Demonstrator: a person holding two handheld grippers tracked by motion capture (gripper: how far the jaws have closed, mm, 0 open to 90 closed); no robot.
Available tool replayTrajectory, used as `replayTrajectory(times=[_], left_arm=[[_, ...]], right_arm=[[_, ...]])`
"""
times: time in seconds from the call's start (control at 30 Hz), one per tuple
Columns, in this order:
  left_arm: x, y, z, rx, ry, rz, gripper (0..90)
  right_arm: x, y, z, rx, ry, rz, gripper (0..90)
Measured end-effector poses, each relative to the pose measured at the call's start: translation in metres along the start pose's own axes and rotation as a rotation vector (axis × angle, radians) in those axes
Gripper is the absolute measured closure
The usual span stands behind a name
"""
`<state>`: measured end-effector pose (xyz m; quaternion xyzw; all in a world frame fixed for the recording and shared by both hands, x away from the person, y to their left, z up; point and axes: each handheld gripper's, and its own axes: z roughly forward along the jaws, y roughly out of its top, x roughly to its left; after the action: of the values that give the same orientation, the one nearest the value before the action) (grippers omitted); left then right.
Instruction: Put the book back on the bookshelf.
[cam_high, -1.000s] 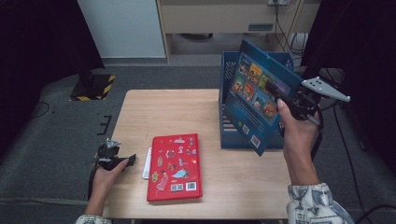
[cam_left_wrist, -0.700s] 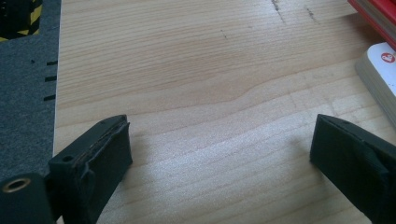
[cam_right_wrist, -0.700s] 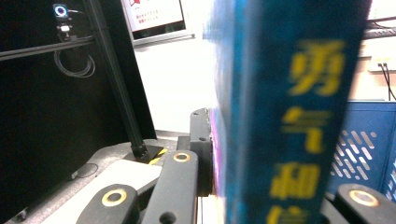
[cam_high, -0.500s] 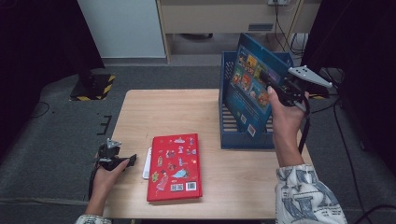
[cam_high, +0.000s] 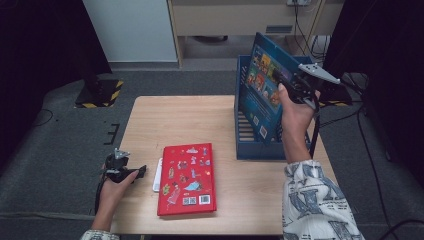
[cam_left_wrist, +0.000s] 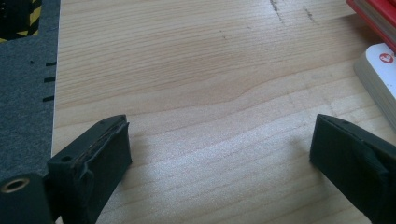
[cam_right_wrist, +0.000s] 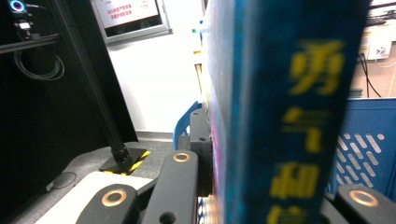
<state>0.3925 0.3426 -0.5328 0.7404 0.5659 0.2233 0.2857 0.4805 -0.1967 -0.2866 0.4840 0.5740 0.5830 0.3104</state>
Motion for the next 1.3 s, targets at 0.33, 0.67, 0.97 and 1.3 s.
replayTrajectory(times=[0.33,0.67,0.97,1.3], left_arm=[[0.000,0.000,0.000,-0.001,-0.001,0.001,4.1],[0.000,0.000,0.001,-0.003,-0.004,0.003,4.1],[0.000,0.000,0.001,-0.004,-0.006,0.004,4.3],[0.000,0.001,0.001,-0.003,-0.008,0.006,4.3]], right_arm=[[0.003,-0.003,0.019,-0.004,-0.018,-0.007,82.9],[0.004,-0.007,0.032,-0.007,-0.039,-0.007,82.9],[0.004,-0.015,0.039,-0.013,-0.036,-0.024,82.7],[0.000,-0.031,0.042,-0.015,-0.036,-0.009,82.6]])
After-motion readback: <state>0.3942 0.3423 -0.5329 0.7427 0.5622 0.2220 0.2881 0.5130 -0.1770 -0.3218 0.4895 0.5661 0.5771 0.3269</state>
